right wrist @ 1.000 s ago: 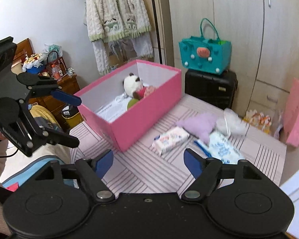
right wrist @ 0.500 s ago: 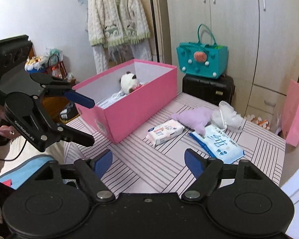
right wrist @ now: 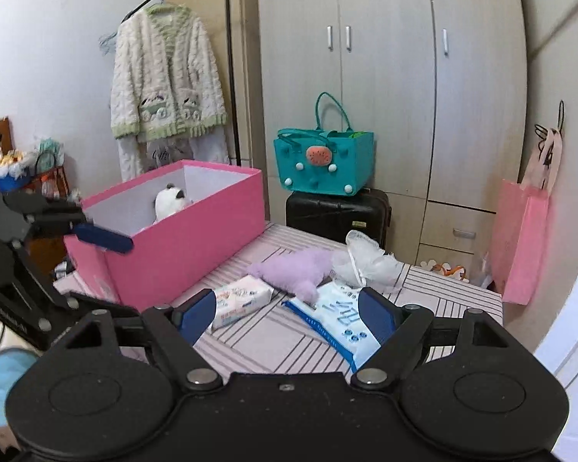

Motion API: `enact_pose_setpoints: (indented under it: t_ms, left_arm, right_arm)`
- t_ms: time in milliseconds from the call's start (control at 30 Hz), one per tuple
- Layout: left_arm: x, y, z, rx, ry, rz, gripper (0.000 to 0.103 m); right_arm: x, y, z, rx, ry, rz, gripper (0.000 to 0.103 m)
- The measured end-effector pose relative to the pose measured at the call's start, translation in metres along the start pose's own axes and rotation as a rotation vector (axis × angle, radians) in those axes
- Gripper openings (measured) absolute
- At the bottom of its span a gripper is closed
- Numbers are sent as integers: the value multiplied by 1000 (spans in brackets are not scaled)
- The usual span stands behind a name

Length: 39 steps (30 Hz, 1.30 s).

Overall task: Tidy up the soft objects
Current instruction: 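Withdraw both tools from the box toward the tissue pack and bath puff, then grasp the white tissue pack with the left tool while the right tool grasps the mesh bath puff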

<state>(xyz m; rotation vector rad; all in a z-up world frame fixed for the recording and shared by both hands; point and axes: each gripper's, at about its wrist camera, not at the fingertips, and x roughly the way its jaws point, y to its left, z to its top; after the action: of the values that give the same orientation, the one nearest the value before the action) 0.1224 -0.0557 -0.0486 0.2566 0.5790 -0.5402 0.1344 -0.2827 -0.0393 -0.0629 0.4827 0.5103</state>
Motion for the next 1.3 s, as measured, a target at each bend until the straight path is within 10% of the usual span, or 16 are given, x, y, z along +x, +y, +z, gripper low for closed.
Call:
enact_pose_setpoints:
  t_ms: [400,867,1300]
  left_arm:
    - [63,-14,-5,-23,-61,196,85]
    - [142,-11,2,8,107,383,68]
    - [148,14,-7,-165,109,316,61]
  right_arm:
    - [42,-42,16,86,-66,-151,85]
    - [131,-88,26,218,90,-92,85]
    - [204,-117,23,400,230,-11,85]
